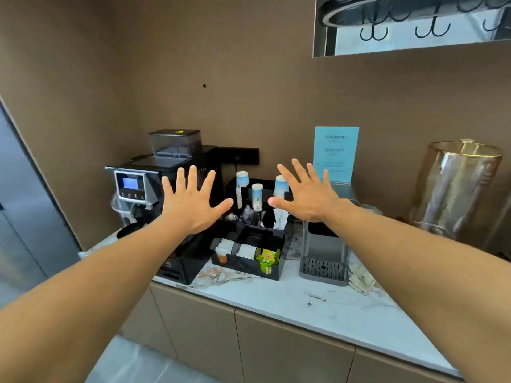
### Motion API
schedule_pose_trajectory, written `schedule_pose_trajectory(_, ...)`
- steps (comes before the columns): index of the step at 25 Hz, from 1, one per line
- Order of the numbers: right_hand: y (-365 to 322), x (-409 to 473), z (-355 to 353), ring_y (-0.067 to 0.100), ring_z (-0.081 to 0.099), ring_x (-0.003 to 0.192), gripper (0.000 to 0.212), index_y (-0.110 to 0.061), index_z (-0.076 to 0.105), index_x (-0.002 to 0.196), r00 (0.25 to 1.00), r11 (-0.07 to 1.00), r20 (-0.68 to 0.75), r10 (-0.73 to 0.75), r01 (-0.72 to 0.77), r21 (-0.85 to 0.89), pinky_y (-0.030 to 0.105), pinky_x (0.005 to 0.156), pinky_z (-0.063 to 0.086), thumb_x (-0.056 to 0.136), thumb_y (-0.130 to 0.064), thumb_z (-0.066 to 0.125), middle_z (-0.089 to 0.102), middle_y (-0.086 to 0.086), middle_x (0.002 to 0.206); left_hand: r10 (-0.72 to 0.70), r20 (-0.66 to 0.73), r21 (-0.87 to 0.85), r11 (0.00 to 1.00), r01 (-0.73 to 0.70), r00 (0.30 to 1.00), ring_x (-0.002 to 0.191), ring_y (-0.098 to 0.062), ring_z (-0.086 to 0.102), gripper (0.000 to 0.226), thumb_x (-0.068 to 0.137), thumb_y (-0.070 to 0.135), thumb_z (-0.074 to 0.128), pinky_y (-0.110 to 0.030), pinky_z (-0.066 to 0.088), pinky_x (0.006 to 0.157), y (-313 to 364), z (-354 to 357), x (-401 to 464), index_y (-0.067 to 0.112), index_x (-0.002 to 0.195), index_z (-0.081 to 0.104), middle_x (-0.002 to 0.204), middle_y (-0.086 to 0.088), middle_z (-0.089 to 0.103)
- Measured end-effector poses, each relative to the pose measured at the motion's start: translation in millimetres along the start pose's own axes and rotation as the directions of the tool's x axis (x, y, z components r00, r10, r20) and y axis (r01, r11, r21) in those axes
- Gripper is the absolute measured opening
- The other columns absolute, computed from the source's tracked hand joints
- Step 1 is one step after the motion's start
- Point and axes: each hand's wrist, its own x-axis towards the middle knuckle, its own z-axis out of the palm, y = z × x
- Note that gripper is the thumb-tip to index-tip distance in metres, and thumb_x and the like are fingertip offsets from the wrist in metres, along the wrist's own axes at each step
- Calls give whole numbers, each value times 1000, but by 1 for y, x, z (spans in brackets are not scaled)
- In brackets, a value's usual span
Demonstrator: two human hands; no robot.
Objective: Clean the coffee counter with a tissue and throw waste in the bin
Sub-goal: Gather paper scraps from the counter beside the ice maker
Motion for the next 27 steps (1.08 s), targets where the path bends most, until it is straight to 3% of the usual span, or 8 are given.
schedule_pose_trajectory(4, -66, 12, 23, 36, -8, 148, 95, -44, -13, 148, 989, 990, 13, -144, 144, 0, 65, 114, -3, 72, -92, 19, -13, 1, 163, -85, -13, 44, 995, 85, 996, 152, -38, -10, 103, 70, 96, -5, -66, -5, 116, -62, 7, -31, 38, 156, -7, 167, -12, -5)
schedule_pose_trajectory(12, -238, 51, 70, 35, -10, 148, 95, -46, -13, 147, 960, 960, 63, -274, 270, 72, 63, 116, -3, 72, -91, 23, -15, -1, 163, -249, 3, 26, 968, 248, 969, 152, -39, -6, 104, 70, 96, -3, -67, -3, 117, -232, 27, -67, 38, 156, -5, 167, -12, -2)
schedule_pose_trajectory(17, -344, 76, 105, 35, -11, 148, 96, -44, -13, 148, 942, 943, 71, -327, 321, 85, 63, 116, -5, 73, -91, 23, -15, 1, 162, -176, 57, 100, 980, 170, 983, 152, -33, -12, 102, 69, 96, -3, -63, -2, 119, -330, 48, -87, 40, 154, -10, 167, -11, -7)
schedule_pose_trajectory(27, -491, 129, 187, 36, -8, 148, 97, -40, -11, 150, 883, 899, 167, -438, 425, 105, 61, 118, -1, 76, -85, 33, -13, 4, 163, -299, 129, 52, 954, 295, 946, 153, -33, -9, 97, 75, 91, 8, -62, 0, 119, -466, 116, -99, 38, 155, -5, 167, -12, -3)
